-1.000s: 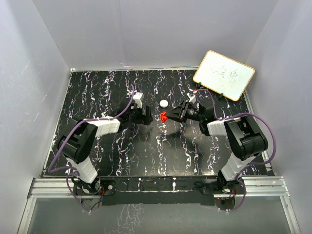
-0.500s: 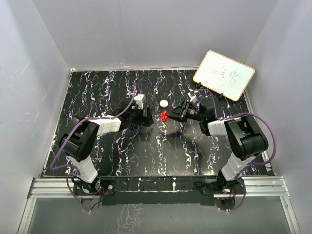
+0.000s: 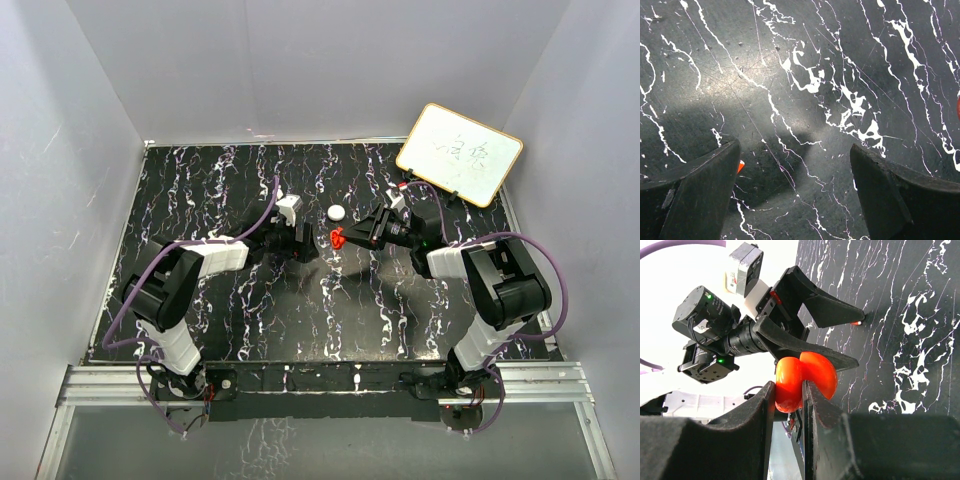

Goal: Insert the wireless bluetooth earbuds into the charging case
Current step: Adjust the earbud at the center of the board.

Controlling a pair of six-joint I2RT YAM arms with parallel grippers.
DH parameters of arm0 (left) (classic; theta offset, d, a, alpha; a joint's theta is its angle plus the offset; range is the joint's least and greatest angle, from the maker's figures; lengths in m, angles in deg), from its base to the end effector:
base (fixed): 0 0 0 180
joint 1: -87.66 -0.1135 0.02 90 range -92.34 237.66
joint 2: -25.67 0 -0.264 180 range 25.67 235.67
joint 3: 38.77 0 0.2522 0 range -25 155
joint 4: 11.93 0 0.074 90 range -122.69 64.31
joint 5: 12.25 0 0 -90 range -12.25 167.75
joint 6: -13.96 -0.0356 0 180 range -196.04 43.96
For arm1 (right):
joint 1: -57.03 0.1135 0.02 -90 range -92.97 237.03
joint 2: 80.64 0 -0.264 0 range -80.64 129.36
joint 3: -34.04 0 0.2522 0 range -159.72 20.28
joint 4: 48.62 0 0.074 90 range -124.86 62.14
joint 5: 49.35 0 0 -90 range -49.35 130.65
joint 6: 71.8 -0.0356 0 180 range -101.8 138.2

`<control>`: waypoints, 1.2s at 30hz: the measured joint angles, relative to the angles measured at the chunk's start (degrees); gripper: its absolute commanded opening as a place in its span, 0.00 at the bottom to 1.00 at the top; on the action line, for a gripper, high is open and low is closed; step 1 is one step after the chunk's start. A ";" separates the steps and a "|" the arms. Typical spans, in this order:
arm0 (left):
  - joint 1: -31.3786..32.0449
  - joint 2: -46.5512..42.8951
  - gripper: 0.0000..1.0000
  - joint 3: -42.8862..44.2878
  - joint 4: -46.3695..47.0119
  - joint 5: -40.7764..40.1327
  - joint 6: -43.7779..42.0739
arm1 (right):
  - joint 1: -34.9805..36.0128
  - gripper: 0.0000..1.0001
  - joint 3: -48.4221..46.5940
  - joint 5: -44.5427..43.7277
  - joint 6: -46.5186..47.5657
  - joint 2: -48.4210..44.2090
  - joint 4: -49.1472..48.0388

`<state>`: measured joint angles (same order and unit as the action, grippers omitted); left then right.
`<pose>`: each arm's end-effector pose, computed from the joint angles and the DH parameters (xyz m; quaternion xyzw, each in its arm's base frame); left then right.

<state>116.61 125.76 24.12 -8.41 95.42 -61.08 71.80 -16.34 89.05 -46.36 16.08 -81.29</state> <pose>0.3071 -0.1822 0.1611 0.1780 0.8559 -0.2999 0.3819 0.3025 0.1073 0.1702 0.0721 0.7571 0.6079 0.2282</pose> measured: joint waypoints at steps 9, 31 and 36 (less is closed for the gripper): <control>-0.02 -0.66 0.89 0.35 -2.29 0.83 -0.42 | -0.26 0.00 0.02 0.00 0.00 -0.04 0.00; -0.02 -18.12 0.91 -12.35 1.90 -11.93 9.16 | -0.26 0.00 0.04 -0.02 0.92 -0.04 1.88; -0.02 -18.60 0.92 -13.68 2.27 -11.63 12.92 | -0.26 0.00 0.04 -0.02 1.31 -0.04 2.47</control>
<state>116.59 107.16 10.44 -6.14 83.79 -48.16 71.53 -16.29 89.03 -45.04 16.04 -78.82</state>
